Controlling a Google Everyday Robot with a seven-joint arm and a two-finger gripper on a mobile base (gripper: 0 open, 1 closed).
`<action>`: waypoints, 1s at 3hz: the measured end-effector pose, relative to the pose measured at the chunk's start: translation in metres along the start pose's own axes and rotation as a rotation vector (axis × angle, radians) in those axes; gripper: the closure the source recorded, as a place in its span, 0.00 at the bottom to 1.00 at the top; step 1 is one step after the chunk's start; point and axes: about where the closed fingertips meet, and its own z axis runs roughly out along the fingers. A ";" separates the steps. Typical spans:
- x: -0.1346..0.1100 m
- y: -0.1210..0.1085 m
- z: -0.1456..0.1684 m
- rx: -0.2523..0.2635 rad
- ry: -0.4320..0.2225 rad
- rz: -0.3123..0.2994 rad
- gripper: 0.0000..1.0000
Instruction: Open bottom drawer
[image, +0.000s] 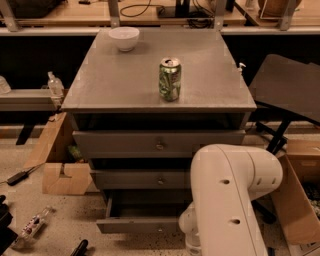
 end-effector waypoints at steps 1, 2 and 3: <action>0.003 0.009 0.007 -0.005 -0.029 -0.023 1.00; -0.001 -0.004 -0.010 0.088 -0.067 -0.077 1.00; -0.004 -0.057 -0.048 0.273 -0.164 -0.118 0.98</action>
Offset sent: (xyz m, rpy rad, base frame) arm 0.0621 0.0034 0.0329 0.0970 -0.3630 0.2857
